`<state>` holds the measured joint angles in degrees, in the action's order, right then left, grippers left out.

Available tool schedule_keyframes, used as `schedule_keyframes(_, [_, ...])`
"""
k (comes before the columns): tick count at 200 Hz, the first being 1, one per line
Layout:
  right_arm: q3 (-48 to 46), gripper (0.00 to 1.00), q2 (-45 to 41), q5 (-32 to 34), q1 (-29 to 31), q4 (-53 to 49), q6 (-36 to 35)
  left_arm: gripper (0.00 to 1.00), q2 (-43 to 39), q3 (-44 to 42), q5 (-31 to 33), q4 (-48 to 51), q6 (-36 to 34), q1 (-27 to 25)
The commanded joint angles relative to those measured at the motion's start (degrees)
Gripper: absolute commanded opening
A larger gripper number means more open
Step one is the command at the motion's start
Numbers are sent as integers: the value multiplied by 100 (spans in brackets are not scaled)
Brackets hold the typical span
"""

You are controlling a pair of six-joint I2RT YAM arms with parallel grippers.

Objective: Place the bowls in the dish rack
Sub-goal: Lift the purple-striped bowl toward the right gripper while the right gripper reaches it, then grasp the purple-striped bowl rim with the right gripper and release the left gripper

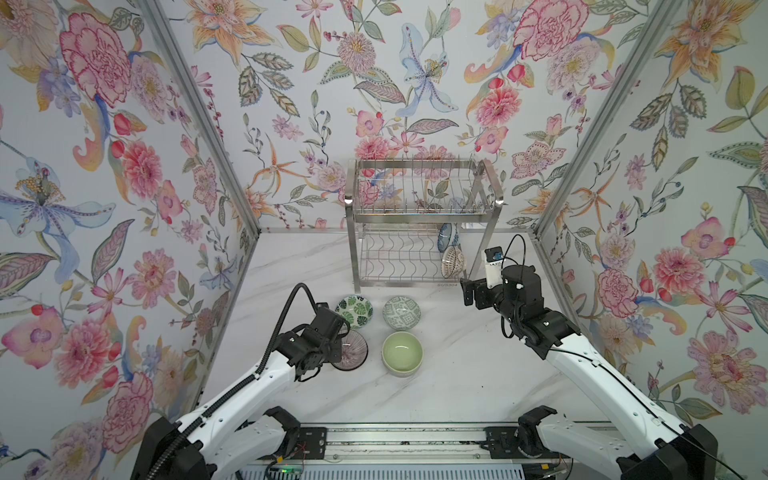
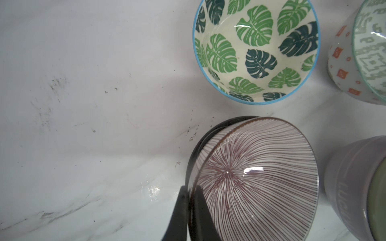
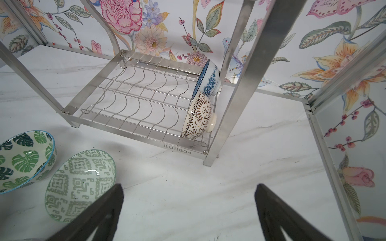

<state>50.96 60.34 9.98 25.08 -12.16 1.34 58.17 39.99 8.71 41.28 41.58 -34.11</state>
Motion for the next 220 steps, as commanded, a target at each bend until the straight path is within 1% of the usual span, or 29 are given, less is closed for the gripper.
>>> schedule_keyframes(1, [-39,99,-122,-99,-25,74,92,0,-201,426,332,243,-238,-43])
schedule_keyframes(42, [40,99,-160,-153,-34,4,112,0,-250,1024,621,549,-517,-43])
schedule_keyframes(64, [173,99,-176,-269,-31,-81,128,0,-325,1393,603,382,-829,-48])
schedule_keyframes(88, [390,99,-145,-551,-21,-210,269,0,-353,1634,496,-220,-1191,-81])
schedule_keyframes(104, [537,99,-93,-947,-2,-274,428,0,-248,1735,565,-660,-1337,-161])
schedule_keyframes(122, [701,99,-50,-1122,103,-356,535,0,-80,1750,681,-1253,-1487,-298])
schedule_keyframes(146, [1018,99,-22,-1179,316,-462,632,0,172,1644,754,-2385,-1651,-434])
schedule_keyframes(161, [1204,99,44,-1326,450,-433,774,0,439,1689,656,-2983,-1738,-448])
schedule_keyframes(187, [1495,99,357,-1464,780,-298,1032,0,1011,1938,553,-3726,-1881,-549])
schedule_keyframes(220, [1792,99,856,-1215,1137,-181,1363,0,1455,2152,615,-4439,-1913,-769])
